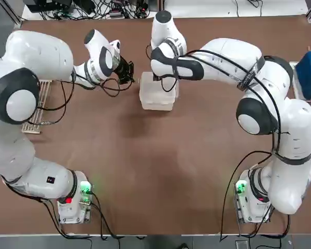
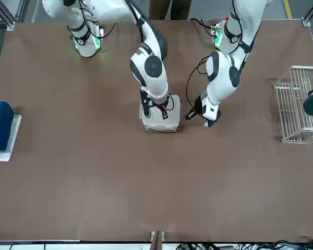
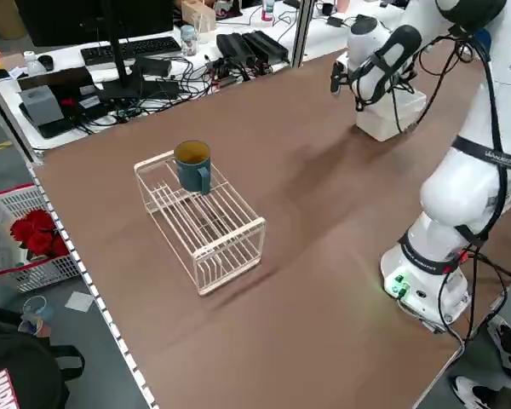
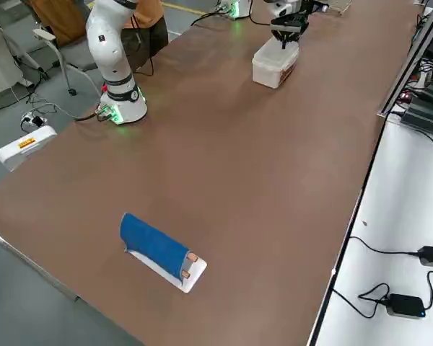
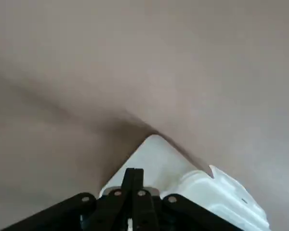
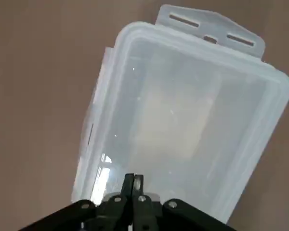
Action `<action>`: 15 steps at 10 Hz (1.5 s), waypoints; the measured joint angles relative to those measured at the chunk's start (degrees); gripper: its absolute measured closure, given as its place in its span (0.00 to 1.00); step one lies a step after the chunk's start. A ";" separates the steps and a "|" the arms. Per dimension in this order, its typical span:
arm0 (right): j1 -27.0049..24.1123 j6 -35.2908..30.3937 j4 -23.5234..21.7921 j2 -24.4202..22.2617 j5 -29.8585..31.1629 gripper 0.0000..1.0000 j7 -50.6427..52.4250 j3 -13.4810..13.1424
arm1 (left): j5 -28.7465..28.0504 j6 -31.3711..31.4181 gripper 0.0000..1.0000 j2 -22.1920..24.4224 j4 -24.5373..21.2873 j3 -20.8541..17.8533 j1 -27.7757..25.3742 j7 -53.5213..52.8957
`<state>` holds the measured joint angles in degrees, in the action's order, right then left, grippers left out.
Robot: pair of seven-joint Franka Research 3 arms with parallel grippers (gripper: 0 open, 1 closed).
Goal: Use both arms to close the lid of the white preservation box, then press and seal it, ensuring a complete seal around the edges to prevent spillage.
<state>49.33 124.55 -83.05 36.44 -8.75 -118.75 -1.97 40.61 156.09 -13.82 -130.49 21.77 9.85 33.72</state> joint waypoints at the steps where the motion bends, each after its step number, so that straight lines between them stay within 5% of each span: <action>1: -0.17 -1.22 0.19 -0.17 0.02 0.96 0.79 -0.19 | -0.04 -0.62 0.99 2.21 -0.02 0.10 -2.45 -0.06; 4: -2.72 -9.75 0.89 -3.44 0.03 0.97 7.01 -0.66 | -1.84 -7.35 0.99 10.40 1.02 0.09 -8.67 0.12; 6: -5.13 -14.74 0.01 -6.09 0.05 0.97 13.35 -0.96 | -12.67 -7.90 0.99 13.05 0.49 0.49 -8.34 7.81; 9: -9.19 -12.25 -11.49 -10.45 -0.15 0.97 25.88 -3.23 | -29.00 -12.31 0.99 13.13 2.56 4.10 -7.77 22.45; 12: -10.95 -2.81 -25.61 -14.12 -5.41 0.97 32.99 -3.30 | -35.03 -22.84 0.99 11.11 11.17 6.39 -7.14 23.69; 15: -10.78 -1.96 -28.64 -14.79 -12.35 0.97 36.46 -3.12 | -39.44 -33.24 0.99 4.13 22.46 6.74 -1.84 28.26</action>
<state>38.55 122.59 -111.70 21.66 -21.10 -82.29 -5.09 1.17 122.85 -9.69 -108.03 28.51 8.01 61.99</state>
